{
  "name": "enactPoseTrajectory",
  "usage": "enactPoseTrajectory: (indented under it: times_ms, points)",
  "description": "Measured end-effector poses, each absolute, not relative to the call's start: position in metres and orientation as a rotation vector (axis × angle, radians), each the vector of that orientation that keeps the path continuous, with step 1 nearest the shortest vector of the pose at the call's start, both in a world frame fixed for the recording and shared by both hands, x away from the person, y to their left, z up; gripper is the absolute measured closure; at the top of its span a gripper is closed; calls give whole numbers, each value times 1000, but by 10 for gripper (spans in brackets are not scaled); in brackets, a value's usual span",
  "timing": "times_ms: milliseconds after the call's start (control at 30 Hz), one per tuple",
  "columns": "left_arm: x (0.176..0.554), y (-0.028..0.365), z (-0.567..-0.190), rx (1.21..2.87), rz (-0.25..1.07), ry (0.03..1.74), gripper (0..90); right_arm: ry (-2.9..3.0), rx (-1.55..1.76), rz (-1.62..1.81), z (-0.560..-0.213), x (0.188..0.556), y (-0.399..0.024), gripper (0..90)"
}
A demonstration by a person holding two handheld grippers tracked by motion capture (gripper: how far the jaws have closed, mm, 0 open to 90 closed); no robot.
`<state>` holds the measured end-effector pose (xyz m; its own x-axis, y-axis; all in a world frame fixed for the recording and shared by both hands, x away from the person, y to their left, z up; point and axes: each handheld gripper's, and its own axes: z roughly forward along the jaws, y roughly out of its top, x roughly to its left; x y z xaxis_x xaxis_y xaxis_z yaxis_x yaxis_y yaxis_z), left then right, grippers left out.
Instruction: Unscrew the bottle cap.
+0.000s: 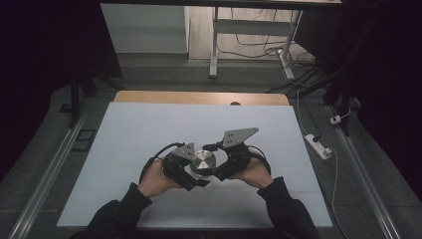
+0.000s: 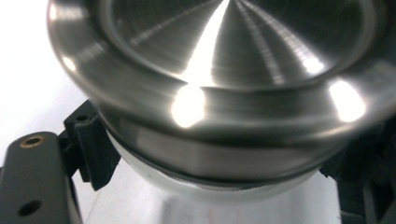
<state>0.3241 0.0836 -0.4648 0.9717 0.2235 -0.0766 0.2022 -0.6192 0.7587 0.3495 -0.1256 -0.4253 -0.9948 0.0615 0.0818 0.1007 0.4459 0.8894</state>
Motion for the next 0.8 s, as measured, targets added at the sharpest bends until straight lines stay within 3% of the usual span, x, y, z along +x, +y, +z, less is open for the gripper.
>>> enactPoseTrajectory:
  times_ms: [200,300,400,800]
  points:
    - [322,79,-466,2262,44,284,155,-2613,-23,-1597,-428,352,-132,186]
    - [323,81,-464,2248,65,326,155,-2660,-116,-1596,-422,350,-132,83]
    - [324,84,-462,2234,100,388,155,-2691,-230,-1639,-413,344,-133,48]
    - [324,84,-461,2215,194,551,155,-2792,-648,-1675,-419,327,-109,137]
